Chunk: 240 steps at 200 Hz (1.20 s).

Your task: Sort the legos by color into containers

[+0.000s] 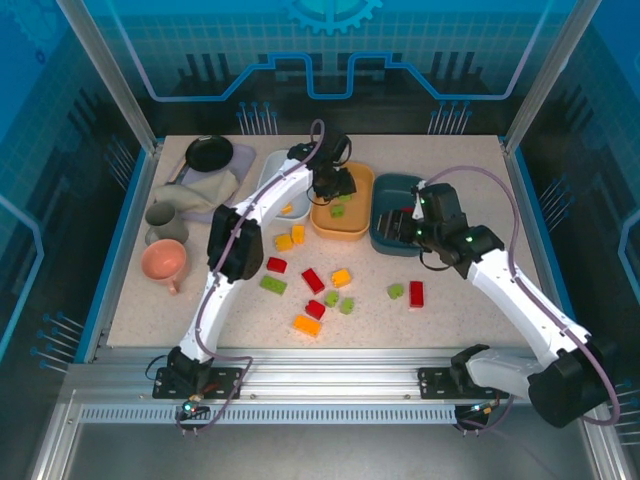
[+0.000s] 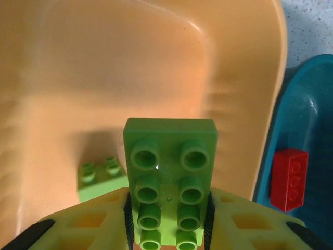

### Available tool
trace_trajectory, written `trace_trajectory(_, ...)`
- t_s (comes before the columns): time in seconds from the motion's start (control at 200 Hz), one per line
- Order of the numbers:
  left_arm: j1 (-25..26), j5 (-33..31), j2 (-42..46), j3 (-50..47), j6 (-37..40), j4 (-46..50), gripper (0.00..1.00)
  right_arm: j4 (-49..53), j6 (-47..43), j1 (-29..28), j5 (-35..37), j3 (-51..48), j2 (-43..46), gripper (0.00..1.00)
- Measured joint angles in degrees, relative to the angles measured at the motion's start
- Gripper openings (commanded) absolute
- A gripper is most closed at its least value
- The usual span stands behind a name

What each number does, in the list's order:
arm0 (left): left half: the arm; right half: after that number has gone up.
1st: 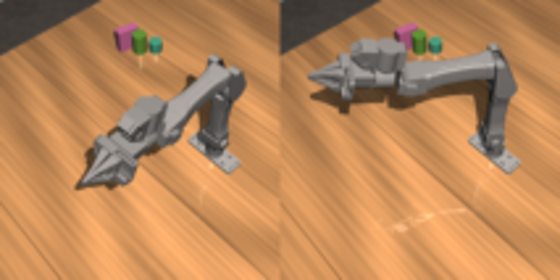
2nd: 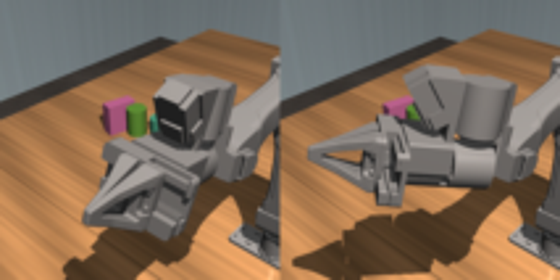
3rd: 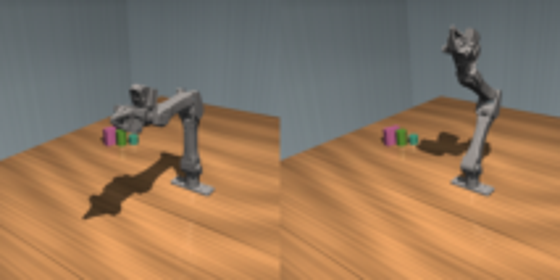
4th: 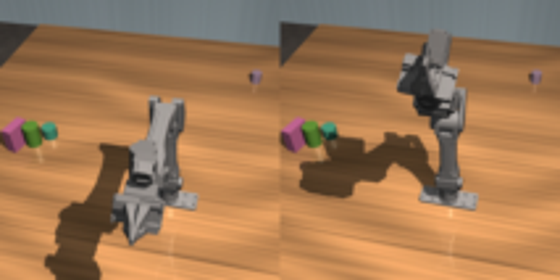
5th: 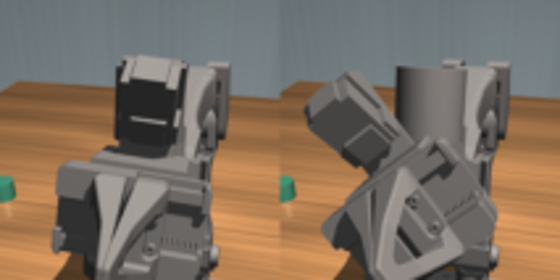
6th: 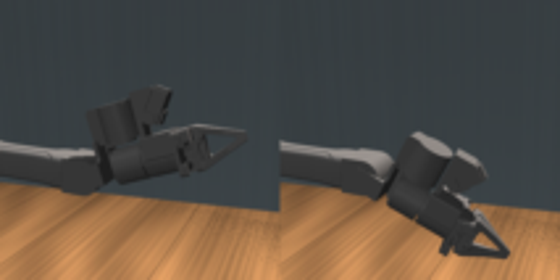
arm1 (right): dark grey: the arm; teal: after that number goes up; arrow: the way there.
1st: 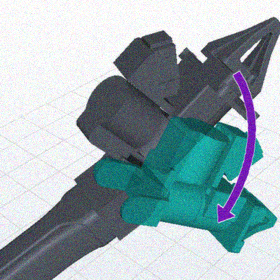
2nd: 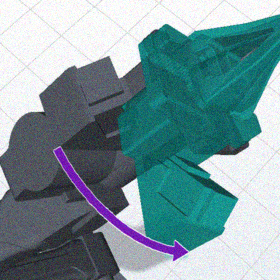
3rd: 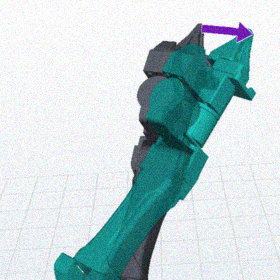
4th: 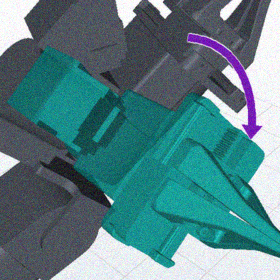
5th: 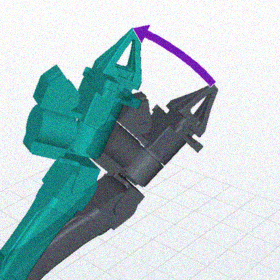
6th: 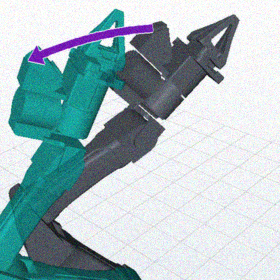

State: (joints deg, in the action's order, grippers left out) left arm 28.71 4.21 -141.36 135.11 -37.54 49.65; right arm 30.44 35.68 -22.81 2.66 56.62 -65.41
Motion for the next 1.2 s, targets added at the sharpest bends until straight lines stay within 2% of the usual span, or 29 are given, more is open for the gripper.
trace_trajectory(0.185,-0.04,2.8,-5.62,4.22,-1.4,-0.02,0.45,9.35,2.12,2.75,4.04,-0.59,0.24,0.65)
trace_trajectory(0.28,-0.04,4.46,-6.38,4.28,-1.57,-0.44,0.58,12.57,3.19,4.61,4.42,-2.82,-0.24,0.65)
trace_trajectory(0.385,-0.04,5.42,-6.38,5.07,-2.38,-1.03,0.64,14.78,4.37,6.05,3.74,-6.99,-1.42,0.65)
trace_trajectory(0.6,-0.02,6.05,-4.52,4.15,-3.04,-1.05,0.7,15.28,5.09,6.88,1.62,-12.46,-5.66,0.64)
trace_trajectory(0.745,0.2,6.21,6.43,-5.81,-3.06,-2.67,0.7,13.07,5.03,7.26,0.07,-13.81,-9.99,0.63)
trace_trajectory(1.025,0.72,7.98,36.59,-36.37,-4.59,-12.11,0.71,9.64,4.07,7.45,-0.28,-13.84,-16.04,0.55)
trace_trajectory(1.1,0.72,8.81,42.16,-44.33,-5.66,-15.1,0.72,9.22,3.78,7.48,-0.33,-13.84,-17.55,0.5)
trace_trajectory(1.2,0.72,10.58,48.15,-54.14,-7.5,-18.64,0.74,8.68,3.28,7.48,-0.33,-13.84,-18.88,0.37)
